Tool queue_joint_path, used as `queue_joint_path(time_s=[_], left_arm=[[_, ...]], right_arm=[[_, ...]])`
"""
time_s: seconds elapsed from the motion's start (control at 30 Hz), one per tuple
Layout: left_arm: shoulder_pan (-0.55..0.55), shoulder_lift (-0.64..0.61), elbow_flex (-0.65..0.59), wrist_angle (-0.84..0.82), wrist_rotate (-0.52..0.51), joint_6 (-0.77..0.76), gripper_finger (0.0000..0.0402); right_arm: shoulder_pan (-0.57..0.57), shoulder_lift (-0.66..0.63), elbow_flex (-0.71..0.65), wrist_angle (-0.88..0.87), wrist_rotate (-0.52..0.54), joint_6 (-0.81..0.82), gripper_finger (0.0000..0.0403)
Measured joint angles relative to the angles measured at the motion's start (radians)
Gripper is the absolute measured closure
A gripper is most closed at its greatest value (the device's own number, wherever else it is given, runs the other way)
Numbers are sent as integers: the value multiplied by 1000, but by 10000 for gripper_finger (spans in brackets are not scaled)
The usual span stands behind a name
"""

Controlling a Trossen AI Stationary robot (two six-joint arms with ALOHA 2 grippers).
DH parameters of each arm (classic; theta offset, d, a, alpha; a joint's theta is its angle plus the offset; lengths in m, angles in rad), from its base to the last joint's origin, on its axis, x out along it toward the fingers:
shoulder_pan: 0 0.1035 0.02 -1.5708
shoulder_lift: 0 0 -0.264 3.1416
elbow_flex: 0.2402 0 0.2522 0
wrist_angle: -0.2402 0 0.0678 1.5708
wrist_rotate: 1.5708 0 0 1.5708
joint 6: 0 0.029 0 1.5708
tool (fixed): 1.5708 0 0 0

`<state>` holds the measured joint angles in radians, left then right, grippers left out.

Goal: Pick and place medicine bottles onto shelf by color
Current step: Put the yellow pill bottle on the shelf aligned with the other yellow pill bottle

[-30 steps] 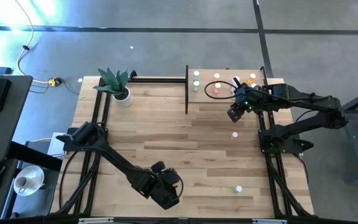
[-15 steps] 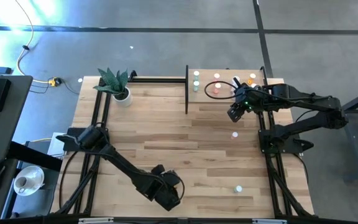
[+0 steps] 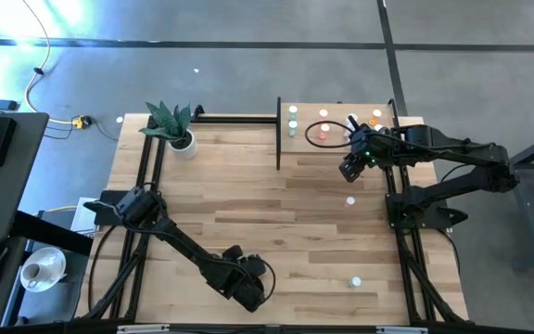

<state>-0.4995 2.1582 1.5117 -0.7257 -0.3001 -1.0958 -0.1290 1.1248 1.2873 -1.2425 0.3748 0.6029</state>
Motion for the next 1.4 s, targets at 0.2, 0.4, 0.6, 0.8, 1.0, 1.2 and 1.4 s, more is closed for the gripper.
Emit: queue_joint_path(time_s=[0.2, 0.4, 0.6, 0.8, 1.0, 1.2, 1.4], left_arm=[[1, 0, 0, -8, 0, 72, 243], [14, 0, -1, -9, 0, 156, 297], [35, -5, -3, 5, 2, 272, 328], [79, -39, -8, 65, -43, 431, 322], [147, -95, -7, 188, -52, 639, 321], [210, -129, -5, 388, -31, 870, 321], [271, -129, -5, 580, 132, 988, 321]], right_arm=[[6, 0, 0, 0, 0, 0, 206], [73, 0, 0, 1, 2, -24, 206], [164, 0, 0, 21, 2, -39, 206], [277, 0, 0, 75, 55, -89, 206], [396, 0, 0, 122, 96, -111, 206], [504, 1, -79, 200, 172, -107, 206], [590, 1, -167, 246, 270, -73, 206]])
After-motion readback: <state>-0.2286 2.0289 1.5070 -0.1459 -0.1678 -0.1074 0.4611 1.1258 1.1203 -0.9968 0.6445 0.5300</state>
